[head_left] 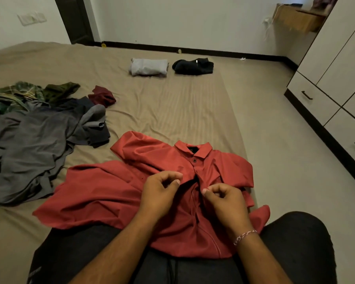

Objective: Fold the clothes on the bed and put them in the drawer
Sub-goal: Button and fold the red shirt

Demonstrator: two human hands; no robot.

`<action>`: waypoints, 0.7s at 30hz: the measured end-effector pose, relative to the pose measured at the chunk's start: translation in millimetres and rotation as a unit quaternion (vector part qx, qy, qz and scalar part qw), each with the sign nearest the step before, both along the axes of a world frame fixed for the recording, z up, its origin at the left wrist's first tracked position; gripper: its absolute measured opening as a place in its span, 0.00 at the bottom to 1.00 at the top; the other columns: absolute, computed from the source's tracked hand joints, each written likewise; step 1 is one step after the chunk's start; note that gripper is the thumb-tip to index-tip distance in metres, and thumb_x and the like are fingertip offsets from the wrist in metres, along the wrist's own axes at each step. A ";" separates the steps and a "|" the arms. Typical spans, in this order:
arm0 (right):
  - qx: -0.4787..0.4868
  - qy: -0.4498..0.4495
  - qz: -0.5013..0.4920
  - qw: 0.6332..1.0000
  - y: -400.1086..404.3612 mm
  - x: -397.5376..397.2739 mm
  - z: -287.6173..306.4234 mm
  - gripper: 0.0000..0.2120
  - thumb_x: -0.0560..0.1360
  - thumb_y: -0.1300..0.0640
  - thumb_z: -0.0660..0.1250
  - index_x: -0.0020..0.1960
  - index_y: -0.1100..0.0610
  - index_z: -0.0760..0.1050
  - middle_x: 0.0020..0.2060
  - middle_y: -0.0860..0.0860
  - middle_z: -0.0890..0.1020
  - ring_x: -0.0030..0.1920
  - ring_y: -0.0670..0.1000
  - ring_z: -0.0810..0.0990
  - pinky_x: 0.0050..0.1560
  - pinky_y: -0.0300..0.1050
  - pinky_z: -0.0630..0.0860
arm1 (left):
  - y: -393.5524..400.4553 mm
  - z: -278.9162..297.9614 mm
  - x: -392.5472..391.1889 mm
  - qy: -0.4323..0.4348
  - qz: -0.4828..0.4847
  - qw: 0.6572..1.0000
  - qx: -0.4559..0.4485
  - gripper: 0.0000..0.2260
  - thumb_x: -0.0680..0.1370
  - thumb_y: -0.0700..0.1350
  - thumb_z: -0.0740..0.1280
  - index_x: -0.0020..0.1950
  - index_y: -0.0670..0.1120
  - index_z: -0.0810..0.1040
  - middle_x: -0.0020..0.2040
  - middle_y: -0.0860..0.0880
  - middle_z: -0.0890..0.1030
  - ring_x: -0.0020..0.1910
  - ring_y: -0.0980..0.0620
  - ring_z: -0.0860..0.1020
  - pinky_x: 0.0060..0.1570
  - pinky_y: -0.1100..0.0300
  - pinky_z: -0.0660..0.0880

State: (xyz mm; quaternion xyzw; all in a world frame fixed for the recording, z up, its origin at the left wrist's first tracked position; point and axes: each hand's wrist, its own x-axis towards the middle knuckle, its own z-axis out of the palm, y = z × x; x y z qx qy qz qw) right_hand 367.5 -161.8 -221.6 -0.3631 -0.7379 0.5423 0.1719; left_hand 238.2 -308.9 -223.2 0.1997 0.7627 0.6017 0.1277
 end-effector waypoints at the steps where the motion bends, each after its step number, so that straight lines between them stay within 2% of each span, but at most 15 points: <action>1: -0.041 0.019 -0.006 0.999 -0.7 -0.3 0.0 0.06 0.75 0.58 0.77 0.40 0.57 0.83 0.33 0.54 0.83 0.32 0.52 0.77 0.39 0.49 0.78 | 0.5 0.8 -0.6 -0.028 0.008 0.999 0.018 0.11 0.77 0.34 0.72 0.49 0.51 0.86 0.41 0.55 0.85 0.39 0.59 0.81 0.43 0.66 0.76; 3: -0.135 0.064 -0.004 0.989 -4.1 -2.0 3.9 0.01 0.76 0.64 0.75 0.47 0.61 0.84 0.39 0.58 0.86 0.39 0.50 0.81 0.44 0.44 0.80 | 1.4 1.2 -0.1 -0.065 0.017 0.997 0.043 0.10 0.77 0.34 0.73 0.48 0.50 0.86 0.39 0.50 0.84 0.38 0.57 0.80 0.41 0.63 0.77; 4: -0.178 0.085 -0.004 0.980 -6.0 -3.6 5.0 0.03 0.76 0.66 0.74 0.49 0.63 0.83 0.42 0.58 0.86 0.41 0.50 0.82 0.45 0.43 0.81 | 1.6 1.1 0.8 -0.080 0.017 0.995 0.053 0.10 0.76 0.34 0.74 0.48 0.49 0.86 0.40 0.48 0.85 0.38 0.56 0.80 0.41 0.62 0.77; 6: -0.223 0.107 0.005 0.969 -10.1 -7.6 6.9 0.02 0.76 0.68 0.72 0.48 0.65 0.81 0.39 0.58 0.84 0.37 0.49 0.81 0.40 0.41 0.80 | 3.4 2.4 3.1 -0.103 0.012 0.992 0.071 0.09 0.76 0.33 0.74 0.48 0.47 0.87 0.41 0.49 0.87 0.40 0.56 0.82 0.43 0.62 0.78; 8: -0.236 0.113 0.018 0.965 -16.7 -10.6 8.4 0.02 0.77 0.67 0.72 0.46 0.63 0.79 0.34 0.57 0.79 0.31 0.49 0.75 0.32 0.40 0.75 | 4.8 4.2 4.7 -0.114 0.006 0.990 0.081 0.08 0.77 0.33 0.73 0.49 0.45 0.87 0.42 0.50 0.88 0.40 0.57 0.83 0.43 0.63 0.78; 9: -0.244 0.117 0.021 0.962 -19.0 -12.1 7.6 0.03 0.78 0.66 0.72 0.45 0.62 0.79 0.33 0.58 0.76 0.31 0.50 0.72 0.31 0.40 0.73 | 5.3 5.2 5.7 -0.119 0.002 0.989 0.085 0.08 0.78 0.33 0.72 0.50 0.44 0.87 0.40 0.51 0.87 0.39 0.58 0.82 0.42 0.64 0.78; 12: -0.243 0.131 0.034 0.960 -22.5 -14.1 4.3 0.03 0.78 0.65 0.71 0.46 0.64 0.79 0.32 0.57 0.74 0.31 0.50 0.68 0.33 0.42 0.69 | 3.7 7.3 8.3 -0.126 -0.011 0.987 0.097 0.07 0.79 0.32 0.70 0.52 0.41 0.87 0.39 0.51 0.86 0.36 0.57 0.81 0.39 0.64 0.77; 17: -0.208 0.147 0.027 0.967 -24.6 -15.3 3.2 0.05 0.77 0.66 0.73 0.49 0.68 0.79 0.34 0.55 0.80 0.32 0.50 0.73 0.32 0.41 0.72 | 3.7 5.5 8.0 -0.120 -0.033 0.987 0.103 0.08 0.77 0.32 0.72 0.50 0.44 0.86 0.38 0.45 0.84 0.37 0.50 0.79 0.40 0.58 0.77; 21: -0.179 0.160 -0.002 0.971 -26.6 -17.6 1.2 0.03 0.76 0.65 0.74 0.48 0.65 0.81 0.37 0.62 0.83 0.38 0.55 0.76 0.40 0.48 0.76 | 5.4 2.7 7.2 -0.099 -0.037 0.990 0.091 0.09 0.76 0.31 0.73 0.46 0.46 0.84 0.33 0.51 0.81 0.35 0.52 0.78 0.37 0.60 0.76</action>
